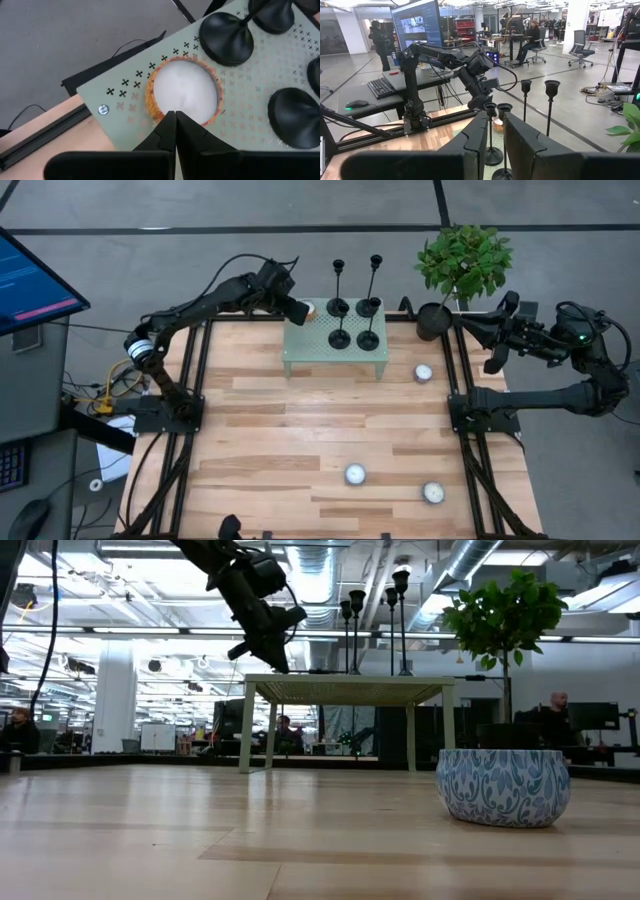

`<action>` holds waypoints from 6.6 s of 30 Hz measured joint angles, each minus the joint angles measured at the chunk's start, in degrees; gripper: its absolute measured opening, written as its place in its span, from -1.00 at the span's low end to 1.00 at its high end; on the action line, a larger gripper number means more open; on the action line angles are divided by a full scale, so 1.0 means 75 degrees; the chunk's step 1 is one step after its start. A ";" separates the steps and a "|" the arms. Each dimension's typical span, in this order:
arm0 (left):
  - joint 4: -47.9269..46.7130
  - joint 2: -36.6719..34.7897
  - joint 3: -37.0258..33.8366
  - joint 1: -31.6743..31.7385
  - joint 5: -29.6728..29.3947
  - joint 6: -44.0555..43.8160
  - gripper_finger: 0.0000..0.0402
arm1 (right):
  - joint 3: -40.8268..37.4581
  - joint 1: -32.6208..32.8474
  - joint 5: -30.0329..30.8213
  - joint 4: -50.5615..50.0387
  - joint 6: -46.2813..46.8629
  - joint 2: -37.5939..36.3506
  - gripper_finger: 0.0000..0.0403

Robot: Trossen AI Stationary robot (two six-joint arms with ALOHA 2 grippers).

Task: Pick & Place candle stick holders
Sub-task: Put the yellow scented candle on the shelf, then put the red scented candle on the shelf

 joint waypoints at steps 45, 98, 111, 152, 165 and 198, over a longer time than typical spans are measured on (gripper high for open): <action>0.0082 0.0345 0.0000 -0.0328 -0.0561 -0.0365 -0.99 | 0.0000 -0.0001 0.0003 -0.0152 -0.0055 0.0000 -0.72; 0.0670 0.0393 -0.0127 -0.0245 -0.0962 -0.0553 -0.99 | 0.0000 0.0001 0.0000 -0.0149 0.0023 -0.0003 -0.72; 0.1228 0.0483 -0.0385 -0.0328 -0.0960 -0.0806 -0.99 | 0.0000 0.0000 0.0000 -0.0149 -0.0055 -0.0003 -0.72; 0.1100 -0.2803 -0.0382 -0.0524 -0.0977 0.0081 -0.79 | 0.0003 -0.0752 0.1404 -0.5044 0.1803 0.2605 -0.06; -0.0168 -0.3596 -0.0385 -0.1196 -0.0912 -0.0019 0.00 | -0.0187 -0.3088 -0.0204 -0.5061 0.0910 0.4847 0.73; -0.0325 -0.3593 -0.0385 -0.1367 -0.0916 -0.0366 0.10 | -0.3448 -0.4907 -0.2041 -0.1985 -0.0043 0.6437 0.76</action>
